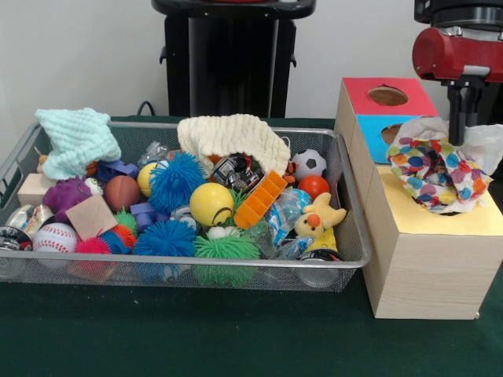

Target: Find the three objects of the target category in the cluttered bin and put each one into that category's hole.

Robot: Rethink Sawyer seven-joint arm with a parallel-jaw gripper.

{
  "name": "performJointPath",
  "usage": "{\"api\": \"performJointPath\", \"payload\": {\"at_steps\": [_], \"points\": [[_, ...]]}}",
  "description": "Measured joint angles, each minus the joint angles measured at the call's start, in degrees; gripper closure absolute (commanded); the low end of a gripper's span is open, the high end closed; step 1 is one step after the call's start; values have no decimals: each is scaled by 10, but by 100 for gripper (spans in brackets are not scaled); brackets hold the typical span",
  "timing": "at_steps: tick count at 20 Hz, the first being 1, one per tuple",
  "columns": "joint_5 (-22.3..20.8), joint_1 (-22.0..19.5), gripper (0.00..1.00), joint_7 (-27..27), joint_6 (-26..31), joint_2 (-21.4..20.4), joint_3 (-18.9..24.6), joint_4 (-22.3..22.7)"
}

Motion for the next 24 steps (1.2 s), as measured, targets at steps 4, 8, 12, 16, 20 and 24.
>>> {"api": "performJointPath", "payload": {"at_steps": [4,8,12,16,20,24], "points": [[8,3,100,0,0,-1,0,-2],[14,4,100,0,0,-2,0,-3],[14,4,100,0,0,-2,0,-3],[15,3,100,0,0,-2,0,-3],[14,-1,100,0,0,0,0,-3],[14,-1,100,0,0,5,-1,-3]]}}
